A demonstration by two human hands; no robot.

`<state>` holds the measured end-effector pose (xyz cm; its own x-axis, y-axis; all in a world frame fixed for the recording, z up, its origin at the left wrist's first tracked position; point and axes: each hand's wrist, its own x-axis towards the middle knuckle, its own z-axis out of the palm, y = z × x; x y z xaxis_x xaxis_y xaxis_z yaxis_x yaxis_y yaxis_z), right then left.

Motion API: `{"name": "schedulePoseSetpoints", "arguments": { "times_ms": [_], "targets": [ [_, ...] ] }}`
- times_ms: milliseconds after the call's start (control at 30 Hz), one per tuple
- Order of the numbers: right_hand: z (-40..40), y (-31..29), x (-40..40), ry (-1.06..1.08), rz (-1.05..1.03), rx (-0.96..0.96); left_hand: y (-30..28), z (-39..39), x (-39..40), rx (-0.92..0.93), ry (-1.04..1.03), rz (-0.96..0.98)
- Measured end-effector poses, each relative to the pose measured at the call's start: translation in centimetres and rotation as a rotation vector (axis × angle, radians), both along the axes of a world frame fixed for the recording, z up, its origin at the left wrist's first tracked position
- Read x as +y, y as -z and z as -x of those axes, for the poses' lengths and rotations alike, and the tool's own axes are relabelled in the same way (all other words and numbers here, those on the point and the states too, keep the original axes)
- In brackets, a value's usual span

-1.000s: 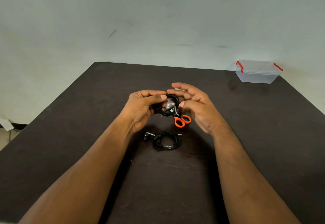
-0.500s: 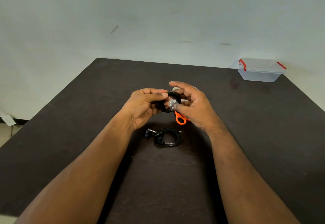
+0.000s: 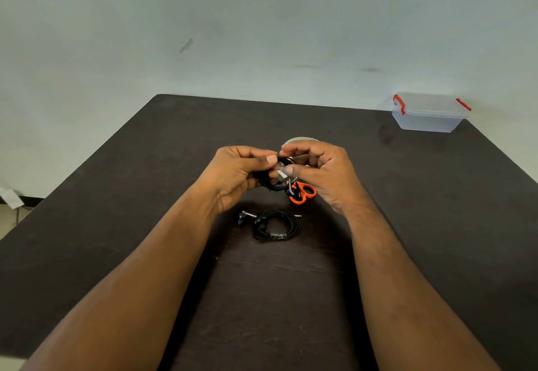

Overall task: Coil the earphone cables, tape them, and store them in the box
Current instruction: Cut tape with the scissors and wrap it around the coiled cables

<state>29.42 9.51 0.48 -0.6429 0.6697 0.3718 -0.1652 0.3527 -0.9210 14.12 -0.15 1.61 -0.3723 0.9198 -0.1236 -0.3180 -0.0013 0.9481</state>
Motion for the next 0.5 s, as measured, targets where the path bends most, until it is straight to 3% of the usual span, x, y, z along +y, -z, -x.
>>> {"name": "schedulePoseSetpoints", "arguments": {
  "times_ms": [300,500],
  "targets": [
    [0.17,0.00,-0.40,0.012,-0.083,-0.044,0.02,0.09,0.12,-0.050,-0.030,0.056],
    [0.69,0.27,-1.01,0.107,-0.016,0.044,0.15,-0.03,0.13,-0.022,0.022,0.018]
  ]
}}
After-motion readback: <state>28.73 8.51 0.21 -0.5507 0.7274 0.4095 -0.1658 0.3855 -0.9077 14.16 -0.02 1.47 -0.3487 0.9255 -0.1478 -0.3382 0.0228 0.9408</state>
